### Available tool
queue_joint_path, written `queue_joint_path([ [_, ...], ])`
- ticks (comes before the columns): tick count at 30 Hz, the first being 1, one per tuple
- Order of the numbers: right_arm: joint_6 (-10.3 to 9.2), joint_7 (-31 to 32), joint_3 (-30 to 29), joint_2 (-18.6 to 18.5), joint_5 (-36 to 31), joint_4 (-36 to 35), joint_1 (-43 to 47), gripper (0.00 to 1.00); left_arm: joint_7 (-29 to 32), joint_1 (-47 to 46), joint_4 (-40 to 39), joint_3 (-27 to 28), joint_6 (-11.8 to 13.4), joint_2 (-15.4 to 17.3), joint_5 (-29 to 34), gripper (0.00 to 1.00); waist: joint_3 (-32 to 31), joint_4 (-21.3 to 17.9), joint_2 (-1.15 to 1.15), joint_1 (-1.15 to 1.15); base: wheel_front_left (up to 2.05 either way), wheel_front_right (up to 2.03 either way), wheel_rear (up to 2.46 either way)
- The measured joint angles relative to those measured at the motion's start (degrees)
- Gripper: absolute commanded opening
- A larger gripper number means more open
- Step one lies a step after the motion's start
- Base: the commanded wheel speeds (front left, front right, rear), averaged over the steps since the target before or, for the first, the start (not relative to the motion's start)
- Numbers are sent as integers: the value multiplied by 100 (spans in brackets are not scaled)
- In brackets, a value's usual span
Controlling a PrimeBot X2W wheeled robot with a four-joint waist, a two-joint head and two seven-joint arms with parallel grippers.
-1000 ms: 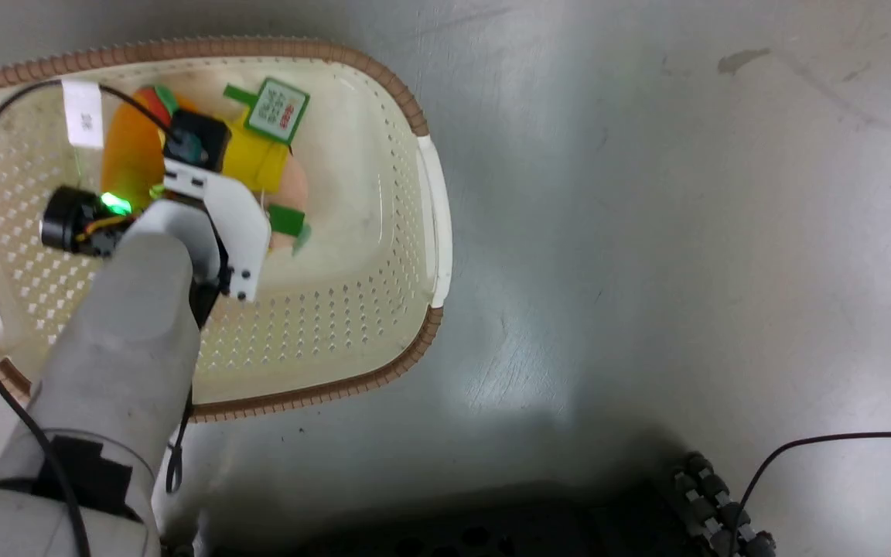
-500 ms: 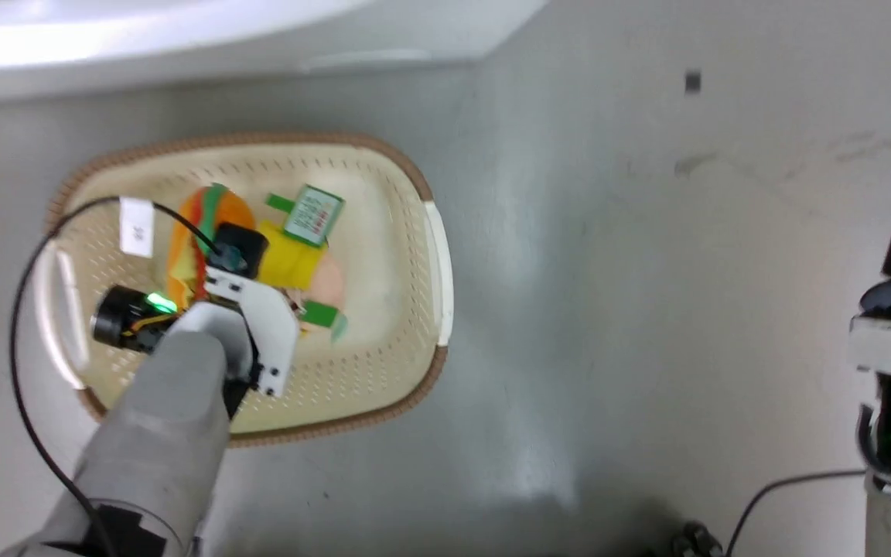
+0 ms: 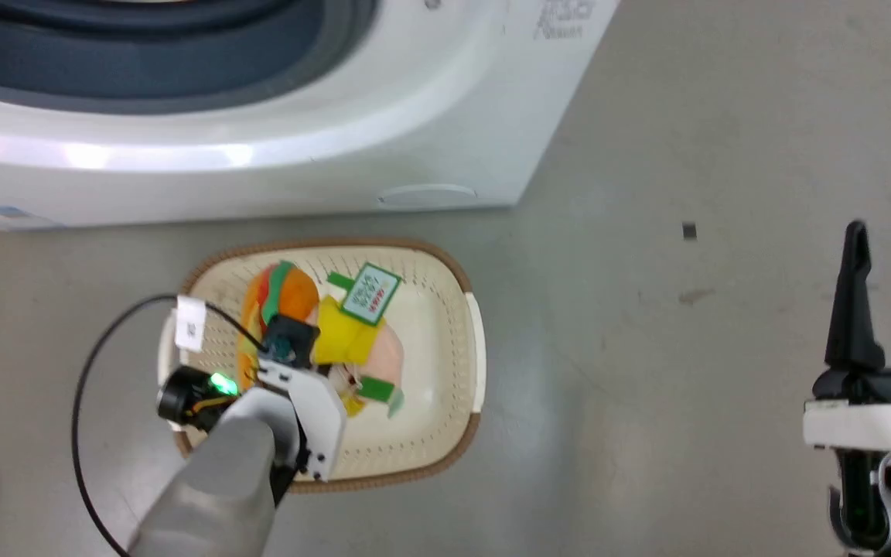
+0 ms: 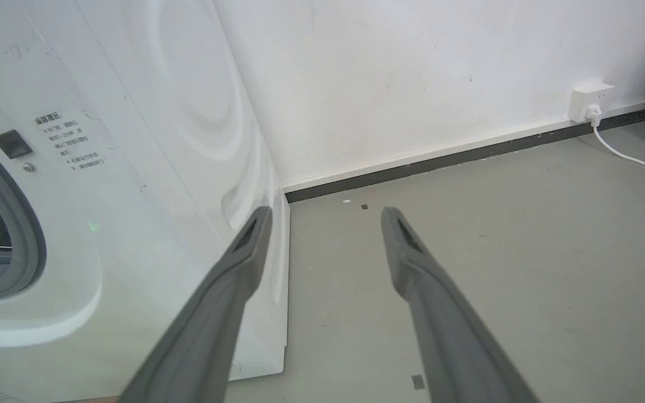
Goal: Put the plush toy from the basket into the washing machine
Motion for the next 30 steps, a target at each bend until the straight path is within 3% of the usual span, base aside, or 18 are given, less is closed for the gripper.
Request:
queue_joint_path([
  [11,0,0,85,0,-154,152,653,100,-331,643,-534,-37,75,-149,-100,0,-1139,365,0,0,0,0,0],
  [22,0,0,203,0,-291,213,1093,100,-369,1601,-2930,474,773,108,-104,0,-1906,667,0,-1,0,0,0],
  [30,0,0,271,0,-292,209,1172,100,-369,1945,-4243,985,1156,211,74,0,-1991,688,0,-1,0,0,0],
])
